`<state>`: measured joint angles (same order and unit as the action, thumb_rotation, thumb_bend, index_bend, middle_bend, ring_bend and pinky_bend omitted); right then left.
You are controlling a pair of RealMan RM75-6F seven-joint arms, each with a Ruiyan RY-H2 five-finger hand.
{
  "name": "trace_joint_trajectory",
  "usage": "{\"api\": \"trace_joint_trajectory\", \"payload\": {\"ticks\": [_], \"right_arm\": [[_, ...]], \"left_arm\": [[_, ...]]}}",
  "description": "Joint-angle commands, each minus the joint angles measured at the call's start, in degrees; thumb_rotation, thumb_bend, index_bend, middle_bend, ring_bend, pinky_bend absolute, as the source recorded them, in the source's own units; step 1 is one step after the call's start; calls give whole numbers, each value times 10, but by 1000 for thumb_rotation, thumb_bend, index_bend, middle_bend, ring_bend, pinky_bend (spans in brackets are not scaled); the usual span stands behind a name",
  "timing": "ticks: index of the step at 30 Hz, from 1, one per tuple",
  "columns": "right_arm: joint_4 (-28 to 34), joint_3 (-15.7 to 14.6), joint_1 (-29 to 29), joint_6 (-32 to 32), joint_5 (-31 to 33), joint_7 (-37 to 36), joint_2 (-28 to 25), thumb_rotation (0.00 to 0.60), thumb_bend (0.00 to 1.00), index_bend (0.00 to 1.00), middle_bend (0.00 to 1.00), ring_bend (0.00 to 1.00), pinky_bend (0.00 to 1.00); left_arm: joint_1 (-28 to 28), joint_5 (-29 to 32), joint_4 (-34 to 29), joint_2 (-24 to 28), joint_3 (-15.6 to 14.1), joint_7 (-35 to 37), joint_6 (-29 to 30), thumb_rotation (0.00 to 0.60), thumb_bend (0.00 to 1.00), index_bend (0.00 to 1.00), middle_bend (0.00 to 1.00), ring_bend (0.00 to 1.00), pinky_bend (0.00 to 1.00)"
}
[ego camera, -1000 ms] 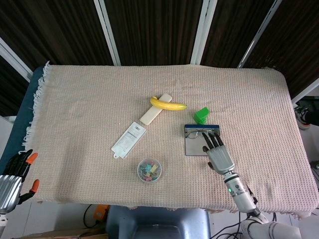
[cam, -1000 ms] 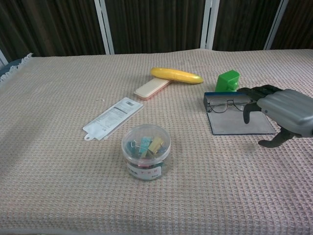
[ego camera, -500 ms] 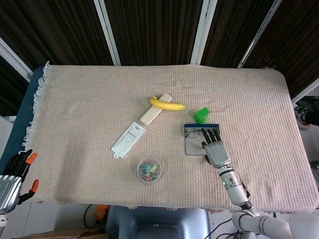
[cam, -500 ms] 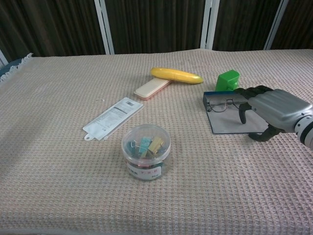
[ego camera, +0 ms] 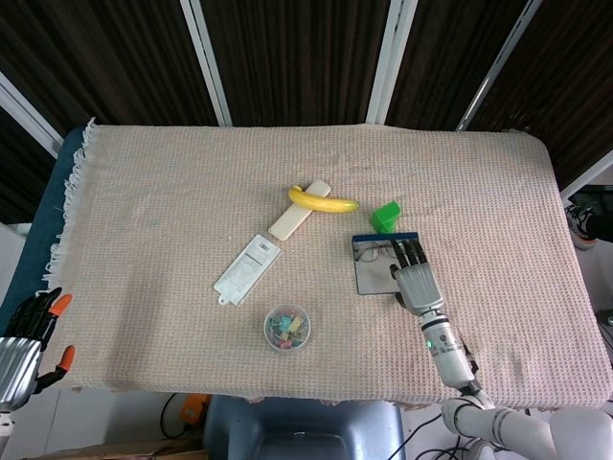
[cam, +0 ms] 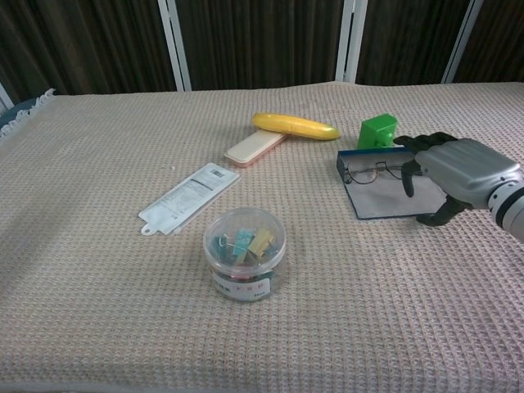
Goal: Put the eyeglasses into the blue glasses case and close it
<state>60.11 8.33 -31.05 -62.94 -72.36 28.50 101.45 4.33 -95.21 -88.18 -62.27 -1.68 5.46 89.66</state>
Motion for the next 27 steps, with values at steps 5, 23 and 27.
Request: {"api": "trace_joint_trajectory", "payload": {"ticks": [5, 23, 27], "right_arm": [[-16, 23, -19, 8, 13, 13, 9, 600, 382, 633, 67, 0, 0], [-69, 61, -66, 49, 62, 40, 39, 600, 540, 657, 79, 0, 0], [-80, 58, -67, 47, 58, 25, 43, 600, 579, 672, 88, 0, 0]], "left_arm": [[0, 1, -1, -1, 0, -2, 0, 600, 430, 0, 0, 0, 76], [0, 4, -2, -1, 2, -3, -2, 600, 430, 0, 0, 0, 78], [0, 3, -1, 0, 2, 0, 0, 600, 430, 0, 0, 0, 78]]}}
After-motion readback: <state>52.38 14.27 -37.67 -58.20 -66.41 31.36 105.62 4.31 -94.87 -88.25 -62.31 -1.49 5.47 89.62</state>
